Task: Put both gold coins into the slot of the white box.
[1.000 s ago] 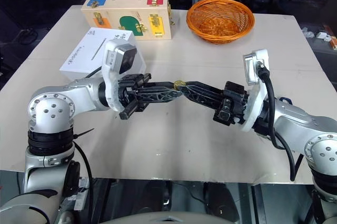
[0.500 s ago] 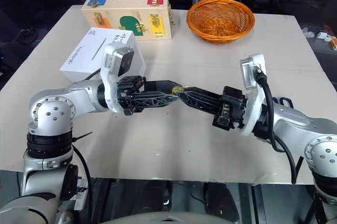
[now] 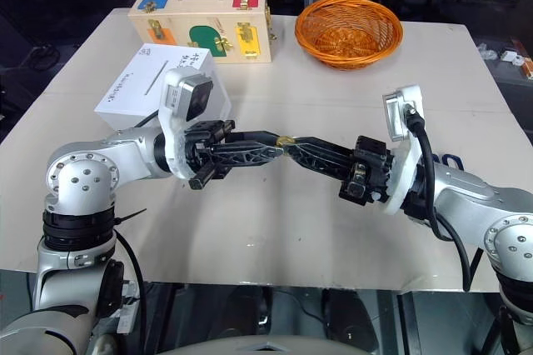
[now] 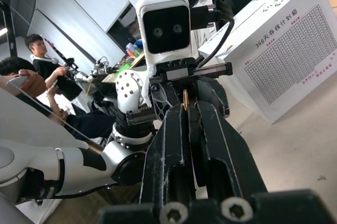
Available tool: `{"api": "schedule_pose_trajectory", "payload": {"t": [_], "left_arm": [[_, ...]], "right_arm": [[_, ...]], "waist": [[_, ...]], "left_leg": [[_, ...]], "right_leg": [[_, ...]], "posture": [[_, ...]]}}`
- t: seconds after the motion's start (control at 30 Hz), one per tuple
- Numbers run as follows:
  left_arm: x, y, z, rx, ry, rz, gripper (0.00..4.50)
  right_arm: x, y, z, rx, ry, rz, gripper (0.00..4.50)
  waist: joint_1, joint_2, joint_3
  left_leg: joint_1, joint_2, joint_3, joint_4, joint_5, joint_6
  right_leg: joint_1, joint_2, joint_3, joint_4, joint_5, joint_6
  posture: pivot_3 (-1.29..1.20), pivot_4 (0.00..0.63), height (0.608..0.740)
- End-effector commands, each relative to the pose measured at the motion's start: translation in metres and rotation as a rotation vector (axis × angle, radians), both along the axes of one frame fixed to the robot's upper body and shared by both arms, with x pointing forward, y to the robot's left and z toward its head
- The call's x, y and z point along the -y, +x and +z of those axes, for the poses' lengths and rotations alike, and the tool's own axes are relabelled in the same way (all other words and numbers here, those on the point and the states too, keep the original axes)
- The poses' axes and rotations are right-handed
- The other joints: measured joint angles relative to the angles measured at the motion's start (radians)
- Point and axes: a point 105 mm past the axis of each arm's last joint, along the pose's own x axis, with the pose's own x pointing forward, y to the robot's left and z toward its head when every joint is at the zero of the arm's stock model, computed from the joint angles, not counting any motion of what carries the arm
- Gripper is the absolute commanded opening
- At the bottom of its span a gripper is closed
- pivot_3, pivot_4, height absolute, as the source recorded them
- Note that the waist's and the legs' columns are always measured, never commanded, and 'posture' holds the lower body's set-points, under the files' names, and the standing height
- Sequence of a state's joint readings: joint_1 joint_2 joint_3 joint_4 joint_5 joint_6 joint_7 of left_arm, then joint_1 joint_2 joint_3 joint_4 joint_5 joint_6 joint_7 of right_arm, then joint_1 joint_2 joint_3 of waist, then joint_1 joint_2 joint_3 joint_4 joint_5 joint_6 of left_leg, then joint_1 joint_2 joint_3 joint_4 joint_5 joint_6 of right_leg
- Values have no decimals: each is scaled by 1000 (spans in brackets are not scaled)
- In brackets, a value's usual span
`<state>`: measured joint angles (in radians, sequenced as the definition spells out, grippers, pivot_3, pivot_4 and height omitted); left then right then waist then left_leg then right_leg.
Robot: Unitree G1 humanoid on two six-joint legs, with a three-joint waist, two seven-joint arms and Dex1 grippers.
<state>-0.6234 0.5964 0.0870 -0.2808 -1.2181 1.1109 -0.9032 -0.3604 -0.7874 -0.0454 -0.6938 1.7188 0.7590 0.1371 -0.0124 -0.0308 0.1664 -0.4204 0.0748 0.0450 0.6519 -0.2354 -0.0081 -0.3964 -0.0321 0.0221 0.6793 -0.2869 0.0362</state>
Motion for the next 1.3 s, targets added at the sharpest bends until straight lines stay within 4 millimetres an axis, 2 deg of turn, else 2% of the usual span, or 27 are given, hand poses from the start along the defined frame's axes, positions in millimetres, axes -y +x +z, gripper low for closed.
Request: {"api": "schedule_pose_trajectory", "payload": {"t": [0.03, 0.13, 0.17, 0.23, 0.5, 0.6, 0.7, 1.0, 1.3], "left_arm": [[-9, 1, 9, 44, -45, 12, 1233], [-13, 1, 5, 39, -46, 14, 1233], [-14, 1, 3, 38, -47, 14, 645], [-16, 0, 1, 36, -49, 13, 70], [-19, -9, -6, 17, -36, -25, 70], [-18, -9, -4, 18, -43, -19, 946], [-16, -9, -3, 20, -44, -20, 2151], [-8, -4, 1, 28, -44, -22, 2151], [-2, -9, 4, 38, -41, -40, 2151]], "right_arm": [[-5, -11, 0, 5, -11, 48, 0], [-5, -11, 0, 3, -11, 49, 0], [-5, -11, 0, 3, -12, 49, 0], [-6, -11, 0, 2, -11, 49, 0], [-6, -9, 2, 9, -5, 49, 0], [-6, -10, 2, 11, -6, 51, 0], [-6, -10, 2, 11, -7, 52, 0], [-9, -9, 2, 16, -7, 62, 0], [-12, -7, 4, 27, -1, 73, 0]], "waist": [[0, 0, 0], [-1, 0, 0], [-1, 0, 0], [0, 0, 0], [0, 0, 0], [0, 0, 0], [0, 0, 0], [0, 0, 0], [0, 0, 0]], "left_leg": [[0, 0, 0, 0, 0, 0], [0, 0, 0, 0, 0, 0], [0, 0, 0, 0, 0, 0], [0, 0, 0, 0, 0, 0], [0, 0, 0, 0, 0, 0], [0, 0, 0, 0, 0, 0], [0, 0, 0, 0, 0, 0], [0, 0, 0, 0, 0, 0], [0, 0, 0, 0, 0, 0]], "right_leg": [[0, 0, 0, 0, 0, 0], [0, 0, 0, 0, 0, 0], [0, 0, 0, 0, 0, 0], [0, 0, 0, 0, 0, 0], [0, 0, 0, 0, 0, 0], [0, 0, 0, 0, 0, 0], [0, 0, 0, 0, 0, 0], [0, 0, 0, 0, 0, 0], [0, 0, 0, 0, 0, 0]], "posture": [[0, 150, 726], [0, 150, 726], [0, 150, 726], [0, 150, 726], [0, 150, 726], [0, 150, 726], [0, 150, 726], [0, 150, 726], [0, 150, 726]]}}
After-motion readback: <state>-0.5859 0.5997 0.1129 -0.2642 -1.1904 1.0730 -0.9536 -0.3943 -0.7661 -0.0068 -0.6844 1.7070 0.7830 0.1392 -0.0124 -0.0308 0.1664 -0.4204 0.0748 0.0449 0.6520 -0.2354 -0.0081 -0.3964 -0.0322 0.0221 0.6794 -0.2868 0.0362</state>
